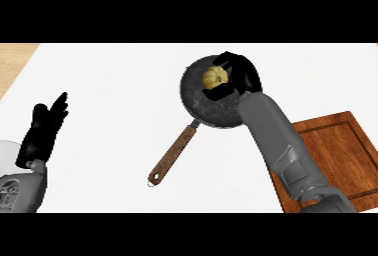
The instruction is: Pick the squash from the cutting board and place it in the pan
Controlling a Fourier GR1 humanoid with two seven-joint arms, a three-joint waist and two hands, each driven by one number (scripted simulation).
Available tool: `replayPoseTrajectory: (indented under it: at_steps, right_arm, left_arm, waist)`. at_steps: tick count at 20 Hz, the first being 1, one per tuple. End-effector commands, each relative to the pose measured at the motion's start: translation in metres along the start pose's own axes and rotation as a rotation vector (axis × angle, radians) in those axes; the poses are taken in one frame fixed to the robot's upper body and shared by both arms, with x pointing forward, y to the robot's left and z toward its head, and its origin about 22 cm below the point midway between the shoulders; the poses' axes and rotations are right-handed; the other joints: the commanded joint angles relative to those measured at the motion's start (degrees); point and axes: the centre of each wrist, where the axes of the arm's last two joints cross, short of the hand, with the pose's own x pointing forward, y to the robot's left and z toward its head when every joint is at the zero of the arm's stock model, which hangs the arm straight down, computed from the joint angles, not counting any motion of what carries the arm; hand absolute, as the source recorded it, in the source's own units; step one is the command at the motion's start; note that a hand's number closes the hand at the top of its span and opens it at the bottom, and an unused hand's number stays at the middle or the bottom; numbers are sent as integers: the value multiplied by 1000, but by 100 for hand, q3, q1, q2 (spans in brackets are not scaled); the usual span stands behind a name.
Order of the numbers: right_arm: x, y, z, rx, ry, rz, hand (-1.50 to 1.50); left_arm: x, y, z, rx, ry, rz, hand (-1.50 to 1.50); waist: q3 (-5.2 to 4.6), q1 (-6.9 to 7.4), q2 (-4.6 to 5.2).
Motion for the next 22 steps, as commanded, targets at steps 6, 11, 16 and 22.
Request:
replayPoseTrajectory:
  at_steps: [6,11,16,22]
  right_arm:
    - [-19,20,5,24,28,-113,-150]
    - [-8,15,0,-61,-32,-240,-150]
    - [6,7,-6,-170,-80,-321,-150]
    - [-10,-5,-8,-292,-25,-407,-150]
  left_arm:
    - [7,-2,-3,-31,-30,-2,0]
    - [7,-15,-10,-44,-33,0,0]
    - [1,3,-8,-30,-13,-15,0]
    - [0,-7,-6,15,12,5,0]
  waist:
    - [4,210,50]
    - [6,270,84]
    - [1,109,13]
    - [0,-147,-10]
